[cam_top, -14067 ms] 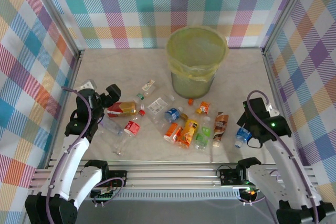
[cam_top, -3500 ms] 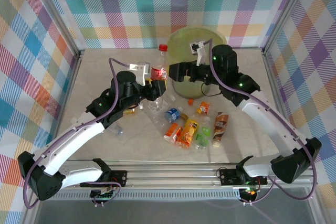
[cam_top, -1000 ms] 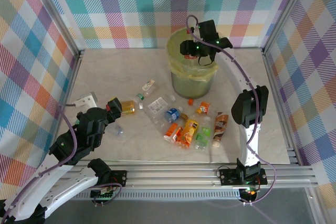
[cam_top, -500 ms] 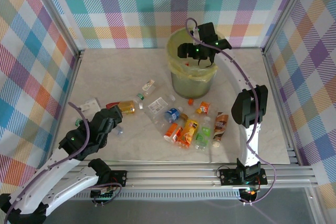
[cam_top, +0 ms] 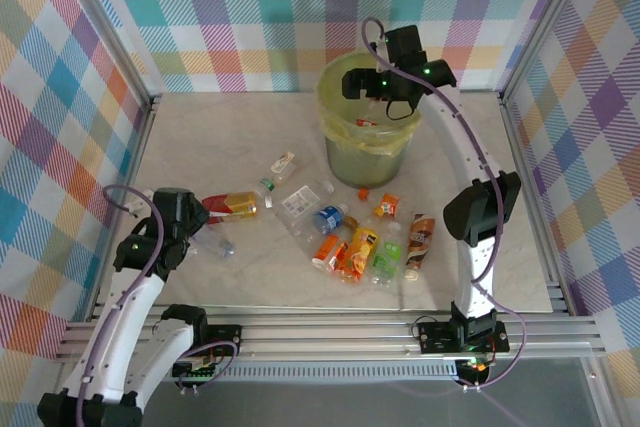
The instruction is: Put the plastic bottles in the bin
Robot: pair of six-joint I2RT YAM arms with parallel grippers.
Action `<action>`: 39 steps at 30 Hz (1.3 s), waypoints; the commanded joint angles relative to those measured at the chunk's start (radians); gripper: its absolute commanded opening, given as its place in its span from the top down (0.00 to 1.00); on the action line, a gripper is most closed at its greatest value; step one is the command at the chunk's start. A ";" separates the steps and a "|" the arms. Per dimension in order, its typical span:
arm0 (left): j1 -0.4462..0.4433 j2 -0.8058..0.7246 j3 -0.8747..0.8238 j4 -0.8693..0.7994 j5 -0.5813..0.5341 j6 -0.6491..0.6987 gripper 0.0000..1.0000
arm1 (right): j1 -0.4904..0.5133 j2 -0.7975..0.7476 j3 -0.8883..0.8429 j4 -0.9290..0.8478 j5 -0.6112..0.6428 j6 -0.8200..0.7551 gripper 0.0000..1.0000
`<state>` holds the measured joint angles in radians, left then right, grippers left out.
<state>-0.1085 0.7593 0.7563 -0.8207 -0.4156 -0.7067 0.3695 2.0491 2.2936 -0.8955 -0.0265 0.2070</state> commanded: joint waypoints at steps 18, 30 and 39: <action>0.500 0.212 -0.193 0.285 0.317 -0.037 0.00 | -0.003 -0.406 -0.302 -0.062 0.097 0.020 0.00; 0.540 0.338 -0.227 0.386 0.354 -0.035 0.00 | -0.003 -0.434 -0.371 -0.016 0.083 0.028 0.00; 0.543 0.418 -0.236 0.399 0.323 -0.074 0.02 | -0.003 -0.421 -0.376 -0.015 0.065 0.029 0.00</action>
<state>0.4160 1.1645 0.5388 -0.4335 -0.0711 -0.7513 0.3695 1.6409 1.9247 -0.9276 0.0586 0.2237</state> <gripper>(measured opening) 0.990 0.996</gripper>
